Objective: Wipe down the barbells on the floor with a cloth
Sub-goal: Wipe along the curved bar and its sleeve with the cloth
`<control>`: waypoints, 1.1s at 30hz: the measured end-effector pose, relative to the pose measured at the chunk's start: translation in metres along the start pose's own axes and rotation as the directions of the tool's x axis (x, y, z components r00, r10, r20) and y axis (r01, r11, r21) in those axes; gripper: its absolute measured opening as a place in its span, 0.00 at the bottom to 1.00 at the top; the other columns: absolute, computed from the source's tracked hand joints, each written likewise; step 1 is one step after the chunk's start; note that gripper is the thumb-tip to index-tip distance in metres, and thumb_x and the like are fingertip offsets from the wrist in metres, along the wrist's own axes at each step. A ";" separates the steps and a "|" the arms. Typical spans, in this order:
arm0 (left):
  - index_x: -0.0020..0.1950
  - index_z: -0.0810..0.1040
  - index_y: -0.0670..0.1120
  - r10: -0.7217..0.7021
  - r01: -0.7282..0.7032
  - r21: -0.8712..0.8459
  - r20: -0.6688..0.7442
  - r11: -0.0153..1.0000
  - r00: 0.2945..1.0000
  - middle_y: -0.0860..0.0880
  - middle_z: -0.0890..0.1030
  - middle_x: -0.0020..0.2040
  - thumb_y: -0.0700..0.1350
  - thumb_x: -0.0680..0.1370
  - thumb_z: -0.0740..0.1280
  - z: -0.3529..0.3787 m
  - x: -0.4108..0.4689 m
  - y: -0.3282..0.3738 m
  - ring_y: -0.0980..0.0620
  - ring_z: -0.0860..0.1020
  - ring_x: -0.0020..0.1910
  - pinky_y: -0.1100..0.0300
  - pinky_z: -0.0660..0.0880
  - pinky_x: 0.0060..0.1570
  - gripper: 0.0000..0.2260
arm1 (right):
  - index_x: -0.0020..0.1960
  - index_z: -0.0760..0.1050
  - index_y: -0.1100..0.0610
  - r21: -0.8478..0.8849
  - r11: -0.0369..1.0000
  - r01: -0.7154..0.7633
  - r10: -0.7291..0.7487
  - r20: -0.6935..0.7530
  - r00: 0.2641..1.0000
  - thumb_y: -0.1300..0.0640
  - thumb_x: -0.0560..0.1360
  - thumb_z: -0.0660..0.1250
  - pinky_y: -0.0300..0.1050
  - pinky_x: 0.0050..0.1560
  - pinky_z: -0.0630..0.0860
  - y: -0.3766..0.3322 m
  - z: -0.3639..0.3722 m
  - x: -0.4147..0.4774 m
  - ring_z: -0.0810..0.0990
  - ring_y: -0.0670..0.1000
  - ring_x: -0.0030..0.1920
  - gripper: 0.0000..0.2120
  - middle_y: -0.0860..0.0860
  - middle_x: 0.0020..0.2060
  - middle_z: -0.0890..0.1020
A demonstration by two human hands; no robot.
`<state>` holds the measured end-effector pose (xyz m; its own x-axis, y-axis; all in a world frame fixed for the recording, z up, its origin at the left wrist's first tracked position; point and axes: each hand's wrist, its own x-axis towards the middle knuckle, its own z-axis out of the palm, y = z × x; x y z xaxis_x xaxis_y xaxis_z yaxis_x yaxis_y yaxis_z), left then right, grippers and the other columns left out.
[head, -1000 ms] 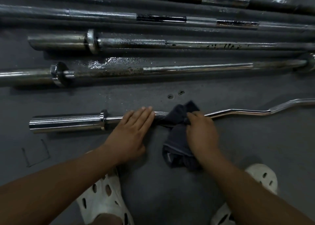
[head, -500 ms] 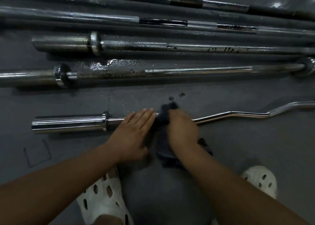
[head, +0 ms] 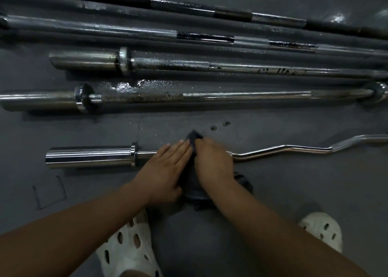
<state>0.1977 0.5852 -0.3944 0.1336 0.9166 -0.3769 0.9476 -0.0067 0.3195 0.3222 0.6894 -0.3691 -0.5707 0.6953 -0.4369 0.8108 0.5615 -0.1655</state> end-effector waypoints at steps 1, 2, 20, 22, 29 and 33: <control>0.80 0.56 0.41 0.007 -0.007 -0.002 -0.005 1.000 1.000 0.42 0.55 0.80 0.58 0.62 0.66 0.000 0.000 -0.002 0.46 0.57 0.79 0.50 0.51 0.76 0.50 | 0.57 0.73 0.52 0.013 1.000 0.026 -0.026 0.027 0.999 0.57 0.78 0.61 0.49 0.44 0.73 0.008 -0.002 0.000 0.78 0.57 0.53 0.08 0.53 0.55 0.77; 0.80 0.55 0.42 0.018 -0.018 -0.003 -0.018 1.000 1.000 0.43 0.54 0.80 0.57 0.63 0.66 0.000 0.000 -0.003 0.47 0.55 0.79 0.51 0.50 0.76 0.49 | 0.58 0.73 0.51 0.022 1.000 0.008 -0.009 0.053 0.999 0.56 0.78 0.62 0.50 0.46 0.75 0.026 -0.004 -0.002 0.78 0.58 0.54 0.09 0.52 0.55 0.77; 0.81 0.52 0.41 -0.005 0.004 0.045 0.022 0.999 1.000 0.41 0.51 0.81 0.58 0.63 0.66 0.001 -0.001 0.003 0.45 0.51 0.80 0.47 0.50 0.77 0.50 | 0.52 0.74 0.55 0.148 0.965 -0.216 0.229 -0.078 0.970 0.61 0.75 0.63 0.52 0.45 0.75 0.045 0.011 -0.019 0.80 0.60 0.52 0.07 0.54 0.56 0.78; 0.78 0.61 0.39 0.005 -0.006 0.053 0.031 0.999 1.000 0.38 0.61 0.78 0.59 0.60 0.66 -0.002 -0.001 0.001 0.43 0.60 0.78 0.46 0.54 0.76 0.49 | 0.63 0.73 0.54 0.160 0.986 -0.054 0.067 -0.074 0.995 0.59 0.77 0.62 0.52 0.52 0.78 0.007 0.015 -0.015 0.79 0.57 0.59 0.14 0.52 0.63 0.76; 0.81 0.47 0.42 0.016 -0.015 0.042 -0.031 0.999 0.999 0.44 0.45 0.81 0.58 0.65 0.64 0.004 -0.003 -0.001 0.48 0.46 0.80 0.52 0.42 0.76 0.49 | 0.68 0.69 0.50 0.206 0.927 -0.314 0.306 0.070 0.950 0.59 0.76 0.62 0.52 0.56 0.75 0.089 -0.001 -0.041 0.78 0.60 0.59 0.20 0.53 0.68 0.75; 0.78 0.60 0.39 0.014 -0.012 0.051 -0.025 0.999 1.000 0.39 0.58 0.79 0.57 0.62 0.65 0.000 -0.001 0.002 0.43 0.59 0.78 0.48 0.53 0.75 0.47 | 0.77 0.59 0.53 0.192 0.973 -0.127 0.119 0.053 0.991 0.60 0.79 0.59 0.53 0.60 0.74 0.011 0.013 -0.040 0.72 0.57 0.67 0.27 0.50 0.79 0.59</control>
<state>0.1993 0.5839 -0.3934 0.1391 0.9261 -0.3507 0.9595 -0.0384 0.2791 0.3556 0.6616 -0.3649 -0.4626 0.7324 -0.4996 0.8865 0.3721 -0.2753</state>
